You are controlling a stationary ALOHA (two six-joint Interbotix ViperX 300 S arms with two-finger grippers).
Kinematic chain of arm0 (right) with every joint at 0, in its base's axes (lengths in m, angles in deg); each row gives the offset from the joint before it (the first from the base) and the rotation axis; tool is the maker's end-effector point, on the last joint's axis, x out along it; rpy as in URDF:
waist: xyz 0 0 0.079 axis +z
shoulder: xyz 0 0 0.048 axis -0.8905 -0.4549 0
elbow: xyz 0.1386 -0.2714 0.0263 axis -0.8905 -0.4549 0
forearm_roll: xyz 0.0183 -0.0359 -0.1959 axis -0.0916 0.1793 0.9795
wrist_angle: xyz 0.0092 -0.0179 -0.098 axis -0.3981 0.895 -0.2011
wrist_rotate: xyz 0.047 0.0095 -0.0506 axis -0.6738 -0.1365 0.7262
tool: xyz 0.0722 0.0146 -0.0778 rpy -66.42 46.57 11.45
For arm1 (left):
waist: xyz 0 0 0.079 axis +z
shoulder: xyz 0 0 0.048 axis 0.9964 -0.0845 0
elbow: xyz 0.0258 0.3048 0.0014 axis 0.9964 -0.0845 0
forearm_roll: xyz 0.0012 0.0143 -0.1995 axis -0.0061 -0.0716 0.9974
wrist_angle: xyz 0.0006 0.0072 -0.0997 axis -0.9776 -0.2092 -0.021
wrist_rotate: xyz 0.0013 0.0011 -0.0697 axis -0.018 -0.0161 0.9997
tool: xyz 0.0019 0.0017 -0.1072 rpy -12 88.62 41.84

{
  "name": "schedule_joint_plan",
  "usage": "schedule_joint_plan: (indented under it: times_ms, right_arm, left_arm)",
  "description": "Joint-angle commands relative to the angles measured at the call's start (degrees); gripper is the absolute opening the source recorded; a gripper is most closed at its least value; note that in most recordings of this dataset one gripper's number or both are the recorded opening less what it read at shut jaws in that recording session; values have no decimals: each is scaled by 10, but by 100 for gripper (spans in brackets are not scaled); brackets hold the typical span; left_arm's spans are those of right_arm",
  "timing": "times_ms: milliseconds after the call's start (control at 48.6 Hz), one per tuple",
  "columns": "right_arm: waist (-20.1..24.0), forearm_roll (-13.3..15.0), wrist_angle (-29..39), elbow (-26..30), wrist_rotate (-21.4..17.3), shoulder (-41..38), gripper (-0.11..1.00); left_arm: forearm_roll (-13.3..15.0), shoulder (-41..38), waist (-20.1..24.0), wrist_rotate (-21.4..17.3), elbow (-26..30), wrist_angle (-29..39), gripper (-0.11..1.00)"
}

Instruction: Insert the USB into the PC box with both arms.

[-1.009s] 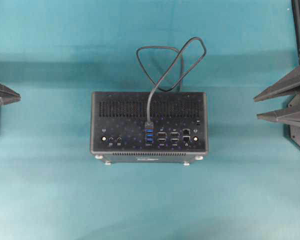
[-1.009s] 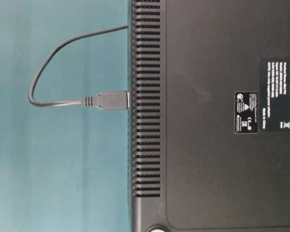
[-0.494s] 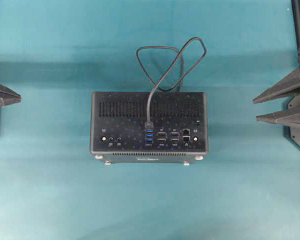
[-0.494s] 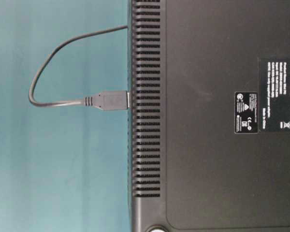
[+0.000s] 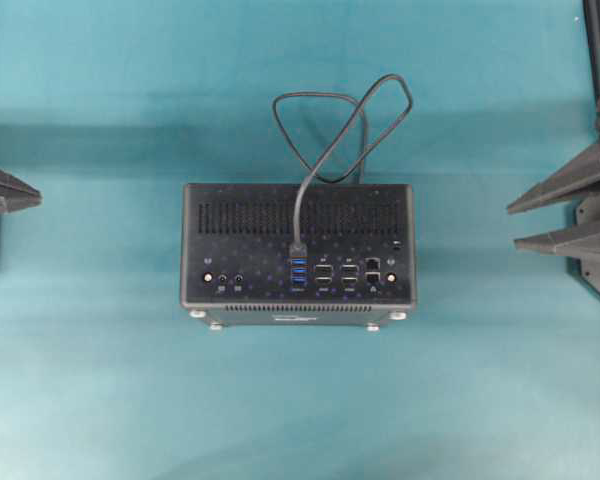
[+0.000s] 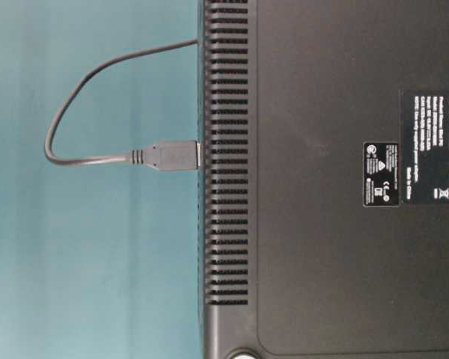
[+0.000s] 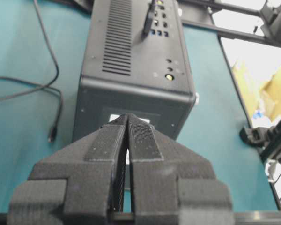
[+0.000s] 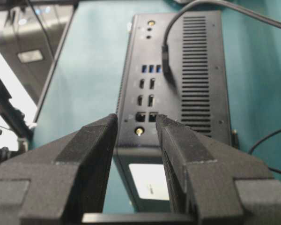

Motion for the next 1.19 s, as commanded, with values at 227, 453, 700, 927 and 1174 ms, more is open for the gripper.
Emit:
schedule_joint_plan:
  times_ms: [227, 453, 700, 927, 1174]
  right_arm:
    - [6, 3, -4, 3, -1, -8, 44]
    - [7, 3, -4, 3, 1, -5, 44]
    - [7, 4, -4, 1, 0, -5, 44]
    - [7, 4, -5, -4, 0, -4, 44]
    - [7, 4, -5, -12, -1, 7, 44]
  left_arm:
    - [-3, -2, 12, -7, -12, -6, 0]
    - [-3, -4, 18, -9, -11, -23, 0]
    - [-2, -4, 18, -11, -5, -25, 0]
    - [-3, -4, 18, -22, -2, -32, 0]
    - [-3, -5, 18, -67, 11, -37, 0]
